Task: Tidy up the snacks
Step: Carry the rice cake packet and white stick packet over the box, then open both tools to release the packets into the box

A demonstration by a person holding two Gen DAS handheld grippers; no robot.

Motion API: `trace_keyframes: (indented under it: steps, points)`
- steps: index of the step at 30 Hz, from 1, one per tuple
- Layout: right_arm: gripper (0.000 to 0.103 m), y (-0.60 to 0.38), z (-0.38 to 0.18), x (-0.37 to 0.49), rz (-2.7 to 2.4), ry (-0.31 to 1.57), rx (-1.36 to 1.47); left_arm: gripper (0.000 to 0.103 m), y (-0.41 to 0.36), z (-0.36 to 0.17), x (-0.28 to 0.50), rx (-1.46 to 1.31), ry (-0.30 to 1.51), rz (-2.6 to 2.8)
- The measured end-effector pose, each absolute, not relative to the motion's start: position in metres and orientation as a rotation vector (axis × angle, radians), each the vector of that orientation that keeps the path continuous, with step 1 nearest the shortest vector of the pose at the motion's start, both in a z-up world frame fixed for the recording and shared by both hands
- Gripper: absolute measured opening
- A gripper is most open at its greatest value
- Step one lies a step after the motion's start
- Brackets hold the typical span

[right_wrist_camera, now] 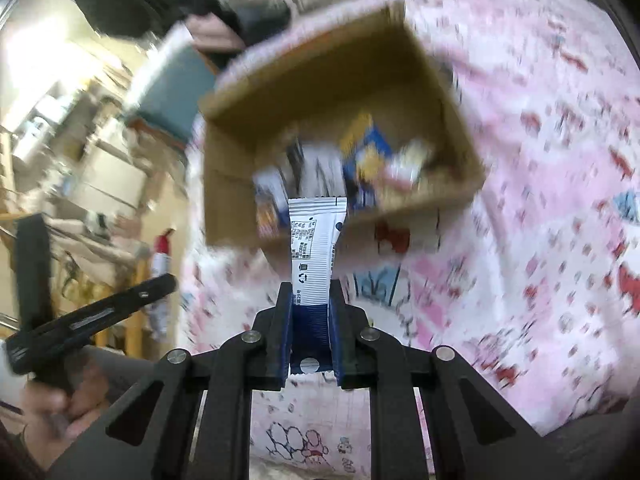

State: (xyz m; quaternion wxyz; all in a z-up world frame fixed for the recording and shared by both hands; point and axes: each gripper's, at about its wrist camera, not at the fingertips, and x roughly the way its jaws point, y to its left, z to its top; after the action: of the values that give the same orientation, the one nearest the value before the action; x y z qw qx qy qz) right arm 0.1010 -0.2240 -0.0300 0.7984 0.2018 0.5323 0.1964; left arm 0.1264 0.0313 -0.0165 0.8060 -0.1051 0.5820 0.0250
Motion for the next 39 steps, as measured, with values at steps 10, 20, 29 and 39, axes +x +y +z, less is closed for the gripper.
trace_keyframes:
  steps: [10, 20, 29, 39]
  points:
    - [0.017, -0.263, -0.001, 0.159, 0.435, 1.001, 0.540, 0.027, 0.008, -0.005, 0.187, -0.191, 1.178, 0.006]
    - [0.017, -0.237, -0.028, 0.201, 0.462, 1.022, 0.513, 0.027, -0.004, -0.026, 0.231, -0.206, 1.156, 0.011]
    - [0.017, -0.226, -0.069, 0.205, 0.412, 1.132, 0.417, 0.027, -0.008, -0.050, 0.239, -0.165, 1.114, -0.018]
    - [0.021, -0.217, -0.071, 0.206, 0.431, 1.154, 0.390, 0.028, -0.021, -0.051, 0.234, -0.113, 1.072, -0.023]
